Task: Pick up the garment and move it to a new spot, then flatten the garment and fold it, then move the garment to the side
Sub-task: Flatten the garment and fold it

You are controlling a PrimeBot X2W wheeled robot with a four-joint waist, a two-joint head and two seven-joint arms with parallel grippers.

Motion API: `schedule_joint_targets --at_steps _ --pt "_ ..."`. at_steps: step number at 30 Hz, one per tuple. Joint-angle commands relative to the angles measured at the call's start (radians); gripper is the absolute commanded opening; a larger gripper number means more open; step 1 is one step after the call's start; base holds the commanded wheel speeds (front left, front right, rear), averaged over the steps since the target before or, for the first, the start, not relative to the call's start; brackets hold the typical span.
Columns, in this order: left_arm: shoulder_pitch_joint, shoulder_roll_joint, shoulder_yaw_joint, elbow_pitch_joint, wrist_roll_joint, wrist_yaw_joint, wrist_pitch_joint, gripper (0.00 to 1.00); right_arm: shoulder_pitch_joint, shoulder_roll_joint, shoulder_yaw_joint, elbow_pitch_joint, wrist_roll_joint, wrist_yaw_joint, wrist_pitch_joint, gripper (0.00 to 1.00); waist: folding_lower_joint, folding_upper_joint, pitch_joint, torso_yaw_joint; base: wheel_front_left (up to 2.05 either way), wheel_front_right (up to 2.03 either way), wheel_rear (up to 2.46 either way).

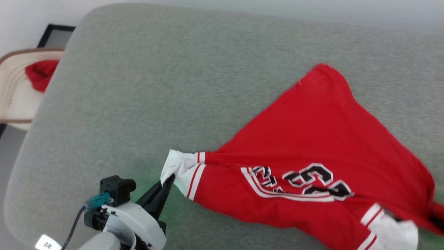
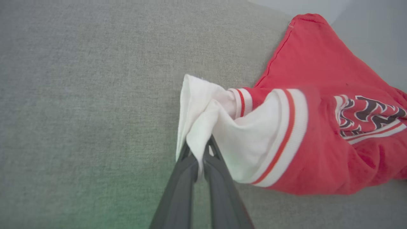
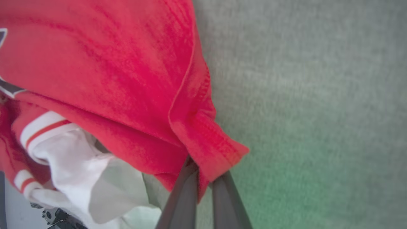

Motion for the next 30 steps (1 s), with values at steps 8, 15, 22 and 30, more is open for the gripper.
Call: schedule_joint_targets --at_steps 8,15,22,30 --pt "0.023 0.028 0.009 -0.038 -0.011 0.018 0.012 0.0 0.154 0.114 -0.056 -0.057 -0.046 -0.001 -0.027 0.0 0.0 0.0 -0.016 -0.062 0.0 0.0 0.0" --pt "0.032 0.039 0.009 -0.05 -0.019 0.026 0.016 0.0 0.138 0.156 -0.044 -0.056 -0.077 -0.001 -0.063 1.0 0.0 0.0 -0.025 -0.075 0.0 0.0 0.0" --pt "0.042 0.042 0.006 -0.058 -0.02 0.033 0.017 0.0 0.129 0.148 -0.059 -0.142 -0.094 -0.001 -0.075 1.0 0.0 0.0 -0.044 -0.068 0.0 0.0 0.0" --pt "0.049 0.036 -0.002 -0.068 -0.018 0.042 0.018 0.0 0.044 0.123 -0.037 -0.294 -0.125 -0.001 -0.095 1.0 0.0 0.0 -0.059 -0.049 0.0 0.0 0.0"
